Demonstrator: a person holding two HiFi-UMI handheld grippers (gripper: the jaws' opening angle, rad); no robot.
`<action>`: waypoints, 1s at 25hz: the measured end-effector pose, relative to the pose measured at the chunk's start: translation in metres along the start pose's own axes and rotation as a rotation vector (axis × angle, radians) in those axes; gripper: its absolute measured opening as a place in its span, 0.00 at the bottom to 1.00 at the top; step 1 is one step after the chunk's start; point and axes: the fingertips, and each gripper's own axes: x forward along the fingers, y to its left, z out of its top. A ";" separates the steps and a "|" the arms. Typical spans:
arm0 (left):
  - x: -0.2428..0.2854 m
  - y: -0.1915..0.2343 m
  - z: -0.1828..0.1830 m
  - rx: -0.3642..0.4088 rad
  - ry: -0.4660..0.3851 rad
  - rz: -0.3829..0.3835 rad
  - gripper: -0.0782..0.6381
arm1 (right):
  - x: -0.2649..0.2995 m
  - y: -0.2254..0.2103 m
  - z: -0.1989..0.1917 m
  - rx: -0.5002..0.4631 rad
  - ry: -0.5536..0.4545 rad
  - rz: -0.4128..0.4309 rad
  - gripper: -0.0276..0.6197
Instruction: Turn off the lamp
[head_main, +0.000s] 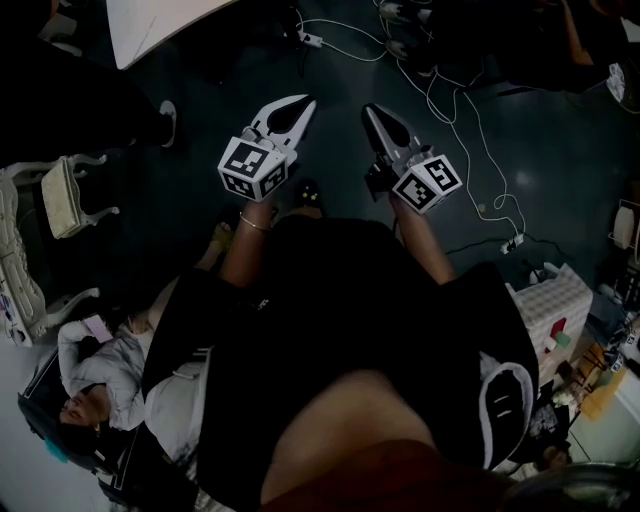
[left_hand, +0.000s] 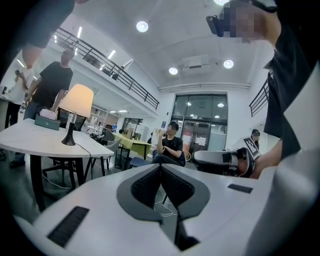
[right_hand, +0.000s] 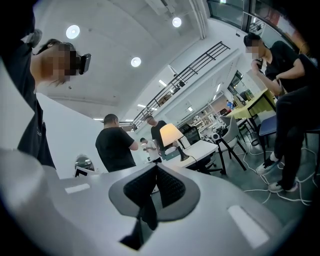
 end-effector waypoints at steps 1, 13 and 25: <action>0.001 0.004 0.002 0.000 -0.001 -0.004 0.12 | 0.004 -0.002 0.002 0.000 -0.005 -0.005 0.05; 0.011 0.041 0.003 -0.022 -0.003 0.015 0.12 | 0.033 -0.021 0.002 0.018 -0.001 -0.010 0.05; 0.024 0.100 0.013 -0.032 -0.010 0.155 0.12 | 0.102 -0.049 0.013 0.023 0.053 0.126 0.05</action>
